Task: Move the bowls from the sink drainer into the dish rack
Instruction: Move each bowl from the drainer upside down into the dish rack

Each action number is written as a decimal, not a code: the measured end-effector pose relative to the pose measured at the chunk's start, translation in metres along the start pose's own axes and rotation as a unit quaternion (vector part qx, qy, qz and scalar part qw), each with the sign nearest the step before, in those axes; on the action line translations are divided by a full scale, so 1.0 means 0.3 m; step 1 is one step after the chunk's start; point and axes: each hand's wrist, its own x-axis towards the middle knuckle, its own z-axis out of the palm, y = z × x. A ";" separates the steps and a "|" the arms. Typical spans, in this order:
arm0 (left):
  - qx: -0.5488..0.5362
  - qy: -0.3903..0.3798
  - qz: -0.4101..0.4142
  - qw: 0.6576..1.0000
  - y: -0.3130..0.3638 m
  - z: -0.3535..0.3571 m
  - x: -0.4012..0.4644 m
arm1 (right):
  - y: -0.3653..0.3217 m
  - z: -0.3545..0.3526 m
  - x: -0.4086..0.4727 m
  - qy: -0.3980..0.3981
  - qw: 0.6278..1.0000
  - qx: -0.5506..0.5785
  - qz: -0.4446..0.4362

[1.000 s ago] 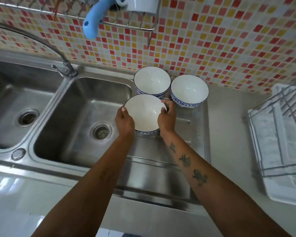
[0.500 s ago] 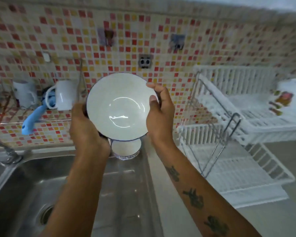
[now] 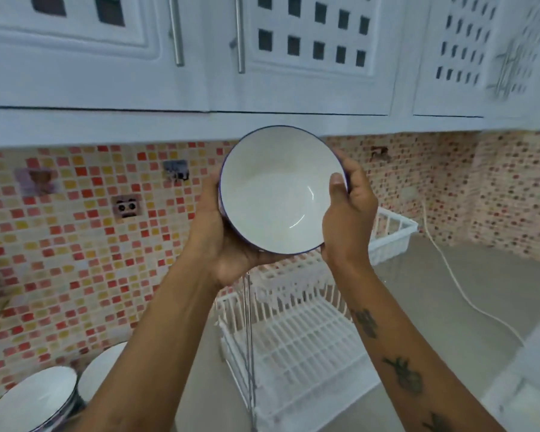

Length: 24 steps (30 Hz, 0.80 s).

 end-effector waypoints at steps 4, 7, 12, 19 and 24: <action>0.030 -0.020 -0.026 0.999 -0.003 0.019 0.085 | 0.074 -0.054 0.080 -0.034 0.999 0.004 0.006; 0.082 0.002 0.010 0.997 0.011 0.020 0.149 | 0.129 -0.069 0.172 -0.136 0.986 0.018 0.092; 0.362 0.135 0.146 0.910 0.024 -0.023 0.246 | 0.199 -0.060 0.298 -0.271 0.904 -0.034 0.329; 0.628 0.140 0.188 0.742 -0.037 -0.091 0.320 | 0.337 -0.001 0.347 -0.400 0.799 -0.219 0.392; 0.725 0.119 0.166 0.658 -0.099 -0.147 0.339 | 0.406 0.030 0.313 -0.453 0.741 -0.278 0.411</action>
